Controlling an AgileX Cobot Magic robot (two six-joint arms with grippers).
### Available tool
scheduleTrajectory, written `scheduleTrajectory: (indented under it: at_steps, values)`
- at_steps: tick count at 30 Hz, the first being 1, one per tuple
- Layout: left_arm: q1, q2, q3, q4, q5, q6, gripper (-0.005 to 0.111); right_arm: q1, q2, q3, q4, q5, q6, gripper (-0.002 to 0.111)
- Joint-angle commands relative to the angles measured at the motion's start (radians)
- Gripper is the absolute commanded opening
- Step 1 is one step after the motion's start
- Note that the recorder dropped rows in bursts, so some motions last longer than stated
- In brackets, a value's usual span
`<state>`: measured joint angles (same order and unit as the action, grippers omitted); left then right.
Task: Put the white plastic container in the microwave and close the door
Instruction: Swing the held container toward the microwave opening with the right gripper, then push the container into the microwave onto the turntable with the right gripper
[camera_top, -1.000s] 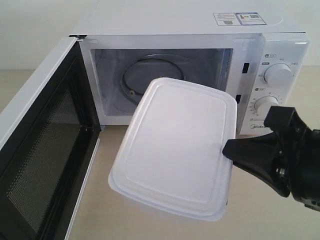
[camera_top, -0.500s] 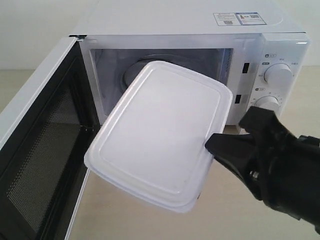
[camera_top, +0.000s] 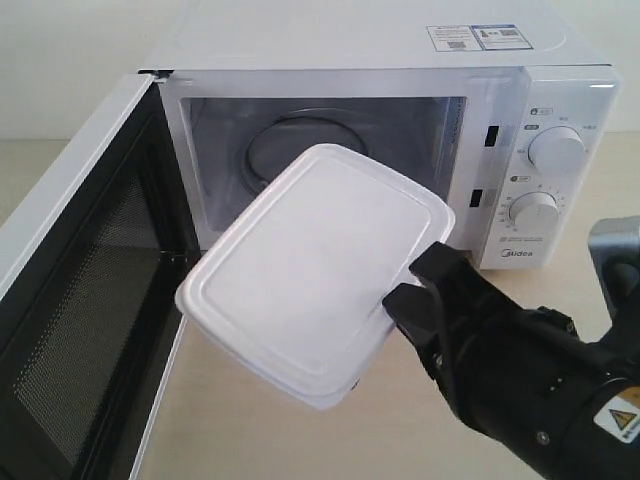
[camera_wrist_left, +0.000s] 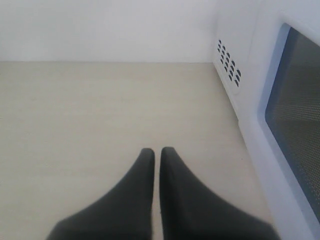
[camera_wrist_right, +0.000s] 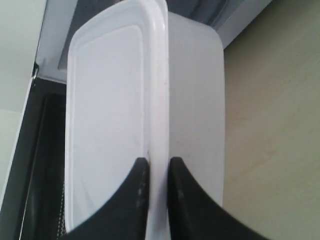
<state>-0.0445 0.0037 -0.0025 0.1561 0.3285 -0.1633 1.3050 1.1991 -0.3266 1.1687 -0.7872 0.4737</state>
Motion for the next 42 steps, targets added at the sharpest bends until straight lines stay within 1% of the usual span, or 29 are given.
scheduleTrajectory:
  at_steps: [1, 4, 9, 13, 18, 22, 24, 31, 42]
  values:
    - [0.003, -0.004, 0.002, -0.003, -0.013, -0.004, 0.004, 0.001, 0.071, 0.003, -0.013, -0.124, 0.123, 0.000]
    - [0.003, -0.004, 0.002, -0.003, -0.013, -0.004, 0.004, -0.001, 0.122, 0.003, -0.013, -0.158, 0.171, 0.000]
    - [0.003, -0.004, 0.002, -0.003, -0.013, -0.004, 0.004, -0.045, 0.182, 0.003, -0.034, -0.141, 0.178, 0.000]
    - [0.003, -0.004, 0.002, -0.003, -0.013, -0.004, 0.004, -0.106, 0.198, -0.009, -0.091, -0.112, 0.193, 0.000]
    - [0.003, -0.004, 0.002, -0.003, -0.013, -0.004, 0.004, -0.187, 0.203, -0.058, -0.131, -0.044, 0.163, 0.000]
    - [0.003, -0.004, 0.002, -0.003, -0.013, -0.004, 0.004, -0.240, 0.235, -0.106, -0.206, 0.024, 0.198, 0.000]
    - [0.003, -0.004, 0.002, -0.003, -0.013, -0.004, 0.004, -0.250, 0.262, -0.127, -0.206, 0.037, 0.214, 0.000]
    - [0.003, -0.004, 0.002, -0.003, -0.013, -0.004, 0.004, -0.255, 0.396, -0.197, -0.189, -0.018, 0.282, 0.000]
    - [0.003, -0.004, 0.002, -0.003, -0.013, -0.004, 0.004, -0.369, 0.489, -0.318, -0.243, 0.013, 0.269, 0.000]
